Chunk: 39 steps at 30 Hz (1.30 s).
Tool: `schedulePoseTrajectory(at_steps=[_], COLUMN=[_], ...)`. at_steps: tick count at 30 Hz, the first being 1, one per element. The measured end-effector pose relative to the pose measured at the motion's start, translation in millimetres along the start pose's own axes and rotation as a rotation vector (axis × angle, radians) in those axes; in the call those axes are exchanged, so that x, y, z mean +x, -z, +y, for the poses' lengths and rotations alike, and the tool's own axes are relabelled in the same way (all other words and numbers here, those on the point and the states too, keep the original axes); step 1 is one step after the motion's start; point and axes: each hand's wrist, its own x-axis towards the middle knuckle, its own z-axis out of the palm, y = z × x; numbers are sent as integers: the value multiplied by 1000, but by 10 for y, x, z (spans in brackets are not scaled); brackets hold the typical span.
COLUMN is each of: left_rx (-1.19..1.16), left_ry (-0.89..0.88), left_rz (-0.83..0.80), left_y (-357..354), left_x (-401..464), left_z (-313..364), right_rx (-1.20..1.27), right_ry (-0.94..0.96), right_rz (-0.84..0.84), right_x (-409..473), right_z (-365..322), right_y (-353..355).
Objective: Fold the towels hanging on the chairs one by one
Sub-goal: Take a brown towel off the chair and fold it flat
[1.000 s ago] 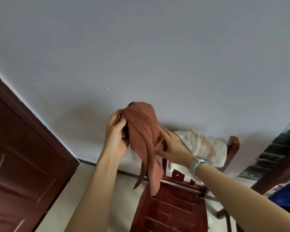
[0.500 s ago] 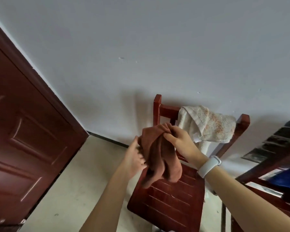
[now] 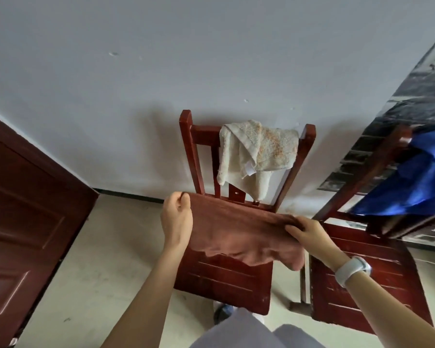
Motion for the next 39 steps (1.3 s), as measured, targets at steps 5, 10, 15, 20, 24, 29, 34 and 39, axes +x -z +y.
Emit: schedulePoseTrajectory(at_steps=[5,10,15,20,24,29,34,39], left_rx=[18,22,-96,-164,-188,-347,-446,-442], left_ry=[-146,-313,-361,-316,-302,-236,-210,-115], left_rz=[-93,-669,-537,-538,-567,-584,-483,-224], left_y=[-145,-280,-452,-496,-483,-258,27,316], left_x=[-161,-280,-439,-435,-507,-487,-410,-206], left_z=[105,109,185,341,441,629,745,567], right_rx=[76,106,396,577,531,409,208,244], right_ry=[-13,263,312,18,-112,-69,-146,-198], right_rz=[122,-56,-85,-18,-147,-162,-204,-38], right_x=[-53,-216,-318,-264,-254,-194,-21,103], right_z=[-74,-615,-718,-152,128,3,-43,-96], right_y=[96,158,294,92,-270,-531,-904,-932])
